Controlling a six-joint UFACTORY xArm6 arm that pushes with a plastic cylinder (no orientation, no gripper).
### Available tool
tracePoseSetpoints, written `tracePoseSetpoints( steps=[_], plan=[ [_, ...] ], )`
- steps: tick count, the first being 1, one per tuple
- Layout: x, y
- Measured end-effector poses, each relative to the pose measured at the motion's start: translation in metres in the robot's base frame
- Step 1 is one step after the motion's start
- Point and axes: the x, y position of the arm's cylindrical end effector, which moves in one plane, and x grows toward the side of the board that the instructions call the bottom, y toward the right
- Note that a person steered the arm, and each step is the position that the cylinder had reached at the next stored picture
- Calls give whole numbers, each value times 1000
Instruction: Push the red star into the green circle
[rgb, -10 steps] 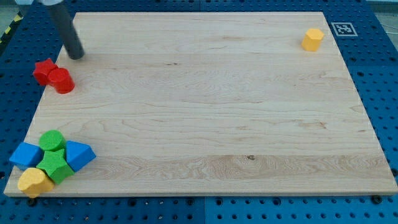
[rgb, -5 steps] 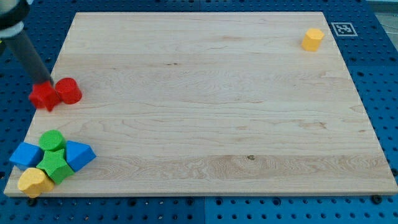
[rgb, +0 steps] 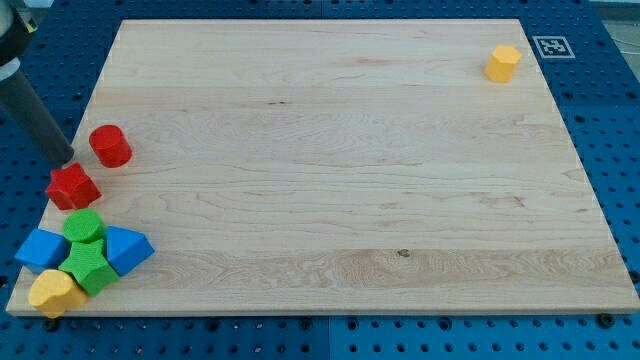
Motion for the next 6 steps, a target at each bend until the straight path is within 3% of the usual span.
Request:
tracePoseSetpoints(
  steps=[1,2,3,6],
  plan=[
    [0,1],
    [58,1],
    [77,1],
    [90,1]
  ],
)
